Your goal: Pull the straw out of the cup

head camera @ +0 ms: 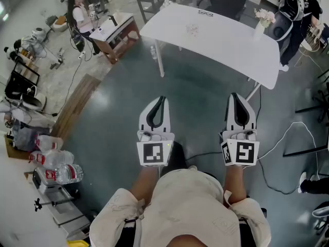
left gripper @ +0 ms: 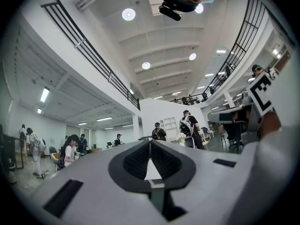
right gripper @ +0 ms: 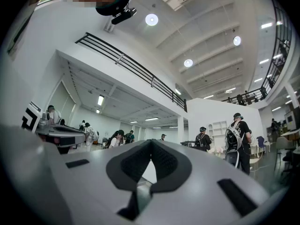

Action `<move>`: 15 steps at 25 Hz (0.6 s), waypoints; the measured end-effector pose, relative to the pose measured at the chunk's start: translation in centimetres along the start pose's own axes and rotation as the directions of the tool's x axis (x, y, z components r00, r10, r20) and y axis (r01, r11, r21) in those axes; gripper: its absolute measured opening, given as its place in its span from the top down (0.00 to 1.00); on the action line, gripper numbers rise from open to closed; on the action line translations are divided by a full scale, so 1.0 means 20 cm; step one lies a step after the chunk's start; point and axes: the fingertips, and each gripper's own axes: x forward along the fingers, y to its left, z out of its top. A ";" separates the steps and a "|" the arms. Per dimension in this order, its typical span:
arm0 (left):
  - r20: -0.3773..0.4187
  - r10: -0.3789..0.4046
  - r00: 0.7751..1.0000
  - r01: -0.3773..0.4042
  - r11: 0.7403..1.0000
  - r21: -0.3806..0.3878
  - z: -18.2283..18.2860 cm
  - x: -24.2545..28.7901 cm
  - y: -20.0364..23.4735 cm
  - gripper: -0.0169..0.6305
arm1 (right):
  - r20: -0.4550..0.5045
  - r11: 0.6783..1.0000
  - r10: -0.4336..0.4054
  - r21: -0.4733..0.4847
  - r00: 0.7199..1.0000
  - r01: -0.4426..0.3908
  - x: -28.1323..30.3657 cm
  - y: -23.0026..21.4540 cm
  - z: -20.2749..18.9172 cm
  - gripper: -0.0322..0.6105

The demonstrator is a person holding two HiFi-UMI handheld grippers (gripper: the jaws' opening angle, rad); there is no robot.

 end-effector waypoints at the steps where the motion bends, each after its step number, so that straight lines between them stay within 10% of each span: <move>1: -0.002 -0.001 1.000 0.001 1.000 0.002 0.00 0.00 0.00 0.95 | -0.003 1.000 0.002 -0.001 1.000 -0.002 0.00 0.00 0.00 0.95; 15: -0.032 0.016 0.999 -0.017 1.000 -0.021 -0.05 0.06 0.03 0.95 | -0.057 1.000 0.008 0.020 0.998 -0.006 0.07 -0.02 -0.10 0.95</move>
